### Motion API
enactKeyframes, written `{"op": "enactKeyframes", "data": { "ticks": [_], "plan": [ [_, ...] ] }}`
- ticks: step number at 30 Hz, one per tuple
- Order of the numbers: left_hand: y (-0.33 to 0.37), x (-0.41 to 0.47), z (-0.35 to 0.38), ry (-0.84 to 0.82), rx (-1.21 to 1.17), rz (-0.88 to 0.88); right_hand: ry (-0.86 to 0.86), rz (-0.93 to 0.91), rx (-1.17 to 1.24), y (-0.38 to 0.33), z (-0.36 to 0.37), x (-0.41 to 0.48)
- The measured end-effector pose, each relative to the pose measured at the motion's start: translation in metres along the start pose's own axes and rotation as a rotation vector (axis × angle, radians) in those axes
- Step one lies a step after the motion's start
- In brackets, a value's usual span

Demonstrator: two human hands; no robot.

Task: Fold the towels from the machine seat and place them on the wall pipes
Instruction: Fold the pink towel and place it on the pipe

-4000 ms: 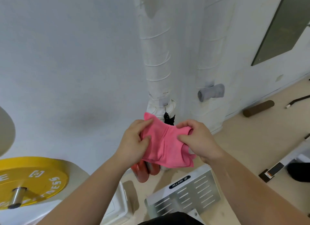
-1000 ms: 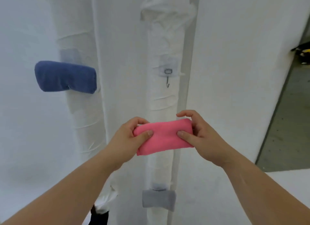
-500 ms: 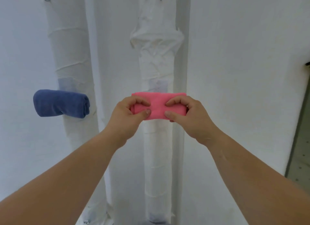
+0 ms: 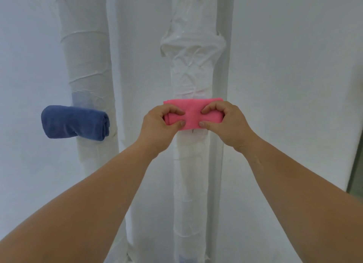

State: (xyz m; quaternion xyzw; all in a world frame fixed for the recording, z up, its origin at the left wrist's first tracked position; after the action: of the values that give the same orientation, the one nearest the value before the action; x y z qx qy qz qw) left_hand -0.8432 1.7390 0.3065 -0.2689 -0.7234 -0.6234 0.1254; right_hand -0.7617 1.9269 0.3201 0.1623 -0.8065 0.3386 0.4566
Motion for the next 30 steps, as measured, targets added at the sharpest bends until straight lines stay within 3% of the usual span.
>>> {"op": "enactKeyframes", "data": {
  "ticks": [7,18,21,24,26,28,30],
  "plan": [
    [-0.008,0.013,0.005,0.000,-0.015,-0.003,0.005,-0.018,-0.074,0.007,0.003,0.006],
    [-0.036,0.005,0.009,-0.035,-0.098,-0.063,-0.007,0.032,0.009,0.011,0.018,-0.017],
    [-0.025,-0.002,0.005,0.086,0.097,0.085,0.029,-0.014,-0.228,0.003,0.014,-0.023],
    [-0.002,-0.021,0.004,0.320,0.452,0.371,0.142,-0.212,-0.697,-0.024,0.011,-0.033],
    [0.004,-0.031,0.018,0.381,0.644,0.558,0.163,-0.347,-0.849,-0.034,0.019,-0.037],
    [0.001,-0.035,0.033,0.358,0.753,0.679,0.064,-0.418,-0.974,-0.029,0.032,-0.039],
    [-0.007,-0.035,0.043,0.338,0.807,0.690,-0.042,-0.404,-1.049,-0.015,0.041,-0.043]
  ]
}}
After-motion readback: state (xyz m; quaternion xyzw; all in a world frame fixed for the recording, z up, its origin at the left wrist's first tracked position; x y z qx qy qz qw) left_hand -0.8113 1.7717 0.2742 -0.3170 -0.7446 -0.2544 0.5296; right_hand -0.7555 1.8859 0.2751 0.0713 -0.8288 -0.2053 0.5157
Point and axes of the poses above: each hand's wrist, its own x-axis towards the middle knuckle, its own z-axis out of the palm, y = z × x, the point moved 9 cm from there along x, towards the middle knuckle, and after that the axes turned 14 degrees about -z, right-handed, at the moved point
